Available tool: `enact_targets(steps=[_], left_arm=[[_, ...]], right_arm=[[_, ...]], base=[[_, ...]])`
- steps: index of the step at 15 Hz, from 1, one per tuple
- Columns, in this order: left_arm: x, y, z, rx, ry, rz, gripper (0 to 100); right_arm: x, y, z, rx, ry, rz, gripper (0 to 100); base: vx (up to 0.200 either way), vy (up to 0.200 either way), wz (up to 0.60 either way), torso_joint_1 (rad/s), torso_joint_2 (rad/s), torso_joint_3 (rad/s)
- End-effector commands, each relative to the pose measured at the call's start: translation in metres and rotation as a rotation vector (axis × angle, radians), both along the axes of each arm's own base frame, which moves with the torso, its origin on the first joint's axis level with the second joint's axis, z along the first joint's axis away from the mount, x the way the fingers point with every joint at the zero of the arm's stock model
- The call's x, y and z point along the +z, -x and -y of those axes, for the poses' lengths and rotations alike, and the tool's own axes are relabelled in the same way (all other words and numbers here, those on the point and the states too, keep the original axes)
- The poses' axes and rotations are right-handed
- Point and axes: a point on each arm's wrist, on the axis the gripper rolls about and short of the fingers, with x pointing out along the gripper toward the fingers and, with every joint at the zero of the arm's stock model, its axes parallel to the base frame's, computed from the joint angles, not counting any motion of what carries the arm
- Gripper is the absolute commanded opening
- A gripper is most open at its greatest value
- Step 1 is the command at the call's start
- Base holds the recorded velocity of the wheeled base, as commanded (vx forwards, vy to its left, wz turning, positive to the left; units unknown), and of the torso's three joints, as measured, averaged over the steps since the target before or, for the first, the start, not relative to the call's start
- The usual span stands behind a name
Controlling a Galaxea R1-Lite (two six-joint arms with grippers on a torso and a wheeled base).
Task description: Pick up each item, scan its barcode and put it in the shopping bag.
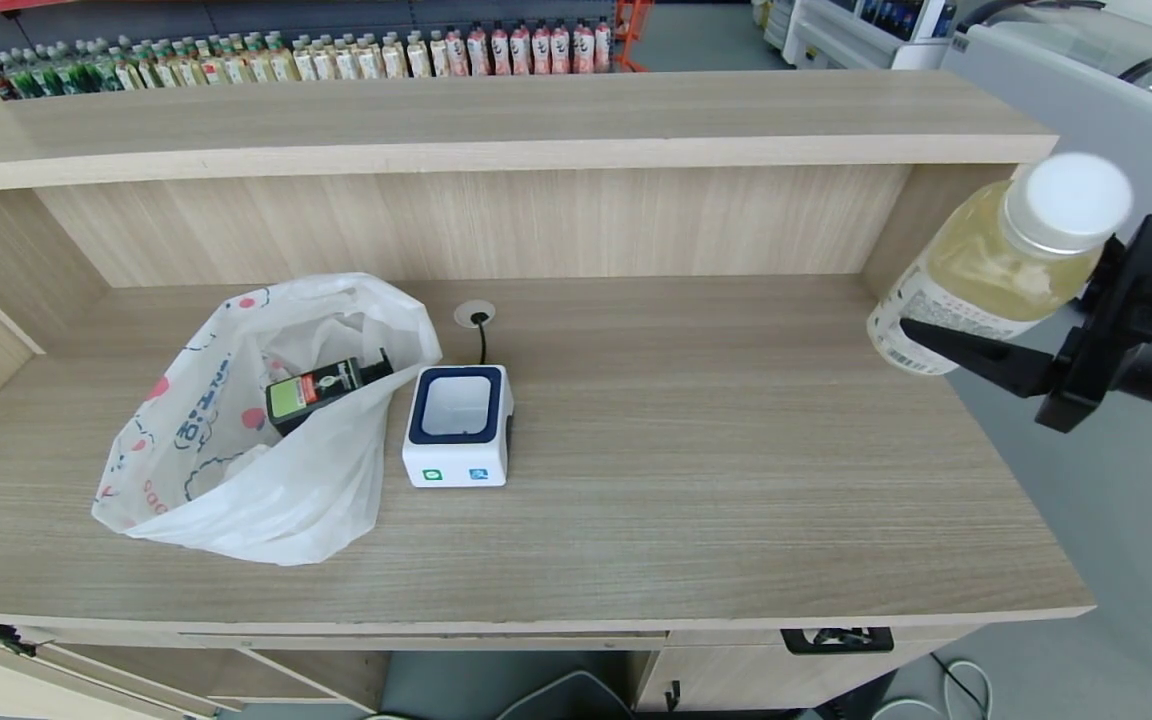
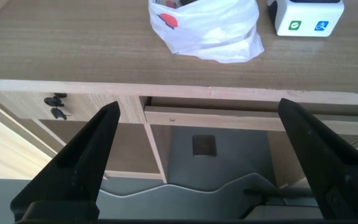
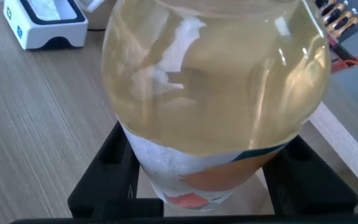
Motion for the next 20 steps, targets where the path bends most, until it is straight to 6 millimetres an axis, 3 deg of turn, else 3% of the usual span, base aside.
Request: enact_targets(steps=[1,6,12,16,17,20], left_arm=[[0.000,0.000,0.000,0.000,0.000,0.001,100],[0.000,0.000,0.000,0.000,0.002,0.001,100],[0.000,0.000,0.000,0.000,-0.003,-0.001,100],[0.000,0.000,0.000,0.000,-0.006,0.000,100],[0.000,0.000,0.000,0.000,-0.006,0.000,100],[0.000,0.000,0.000,0.002,-0.003,0.001,100]], right_arm=[[0.002,0.002,-0.002,0.012,0.002,0.011,0],[0.007,0.002,-0.013,0.056,-0.001,0.025,0],[0.013,-0.021,-0.055,0.199,0.001,0.027,0],[-0.007,-0.054,-0.071,0.249,0.000,0.034,0],[-0.020,-0.065,-0.076,0.290,0.005,0.038,0],[-0.036,-0.075,-0.084,0.355,0.020,0.033,0]], base=[[0.000,0.000,0.00,0.000,0.00,0.000],[0.000,0.160,0.00,0.002,0.00,0.005],[0.000,0.200,0.00,0.005,0.00,0.001],[0.000,0.200,0.00,0.001,0.00,0.004],[0.000,0.200,0.00,0.002,0.00,-0.007],[0.000,0.000,0.00,0.000,0.00,0.000]])
